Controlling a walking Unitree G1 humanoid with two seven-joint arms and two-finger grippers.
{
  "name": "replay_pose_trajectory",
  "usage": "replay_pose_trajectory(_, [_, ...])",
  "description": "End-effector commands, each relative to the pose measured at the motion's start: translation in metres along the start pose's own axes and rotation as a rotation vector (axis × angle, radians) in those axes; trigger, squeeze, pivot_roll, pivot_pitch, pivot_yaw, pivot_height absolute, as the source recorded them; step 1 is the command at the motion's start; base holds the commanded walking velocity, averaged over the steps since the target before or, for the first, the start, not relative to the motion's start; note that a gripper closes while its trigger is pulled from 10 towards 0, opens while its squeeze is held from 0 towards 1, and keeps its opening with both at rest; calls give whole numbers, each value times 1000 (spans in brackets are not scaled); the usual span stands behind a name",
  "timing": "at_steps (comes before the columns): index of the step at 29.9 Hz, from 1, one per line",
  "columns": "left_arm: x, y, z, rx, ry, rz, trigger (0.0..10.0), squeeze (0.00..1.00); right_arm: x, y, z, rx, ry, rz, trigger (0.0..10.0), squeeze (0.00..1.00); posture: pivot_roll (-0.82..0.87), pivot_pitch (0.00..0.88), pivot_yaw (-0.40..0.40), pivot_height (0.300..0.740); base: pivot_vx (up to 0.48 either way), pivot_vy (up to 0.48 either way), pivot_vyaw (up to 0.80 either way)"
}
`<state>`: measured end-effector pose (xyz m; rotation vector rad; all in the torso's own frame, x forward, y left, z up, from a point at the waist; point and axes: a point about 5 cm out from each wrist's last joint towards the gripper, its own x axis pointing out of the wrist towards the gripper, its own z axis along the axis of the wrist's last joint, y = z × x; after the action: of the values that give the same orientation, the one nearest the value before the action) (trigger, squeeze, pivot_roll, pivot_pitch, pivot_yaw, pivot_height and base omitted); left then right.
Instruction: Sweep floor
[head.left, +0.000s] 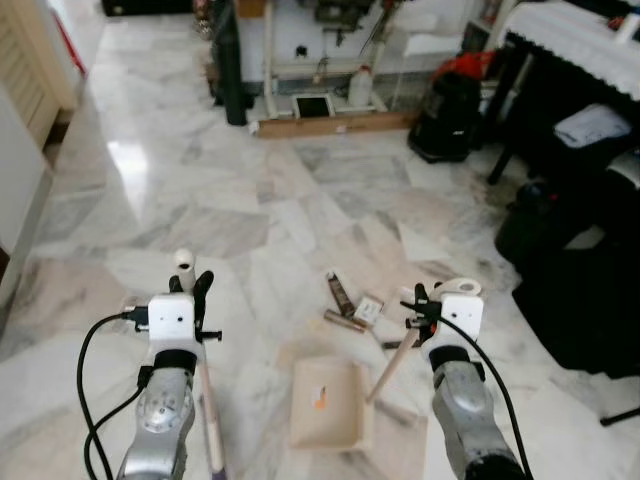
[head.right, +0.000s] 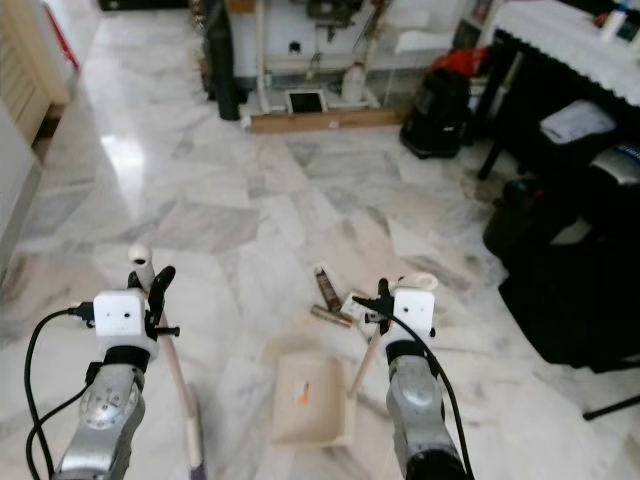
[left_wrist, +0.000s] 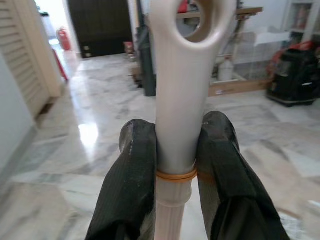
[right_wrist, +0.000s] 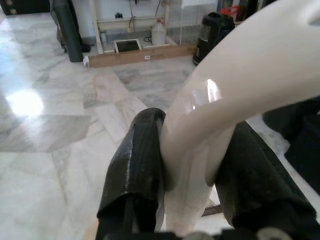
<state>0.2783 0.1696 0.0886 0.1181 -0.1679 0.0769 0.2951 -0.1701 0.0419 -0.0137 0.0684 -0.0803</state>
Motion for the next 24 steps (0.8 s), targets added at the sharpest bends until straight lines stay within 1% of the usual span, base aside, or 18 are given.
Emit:
replay_pose_trajectory(1, [1, 9, 5, 11, -27, 23, 10000, 0, 6, 3, 15, -1, -63, 11, 10000, 0, 90, 51, -73, 740, 289, 0, 0])
replay_pose_trajectory(24, [1, 9, 5, 9, -23, 23, 10000, 0, 5, 6, 15, 8, -62, 24, 10000, 0, 90, 50, -72, 740, 292, 0, 0])
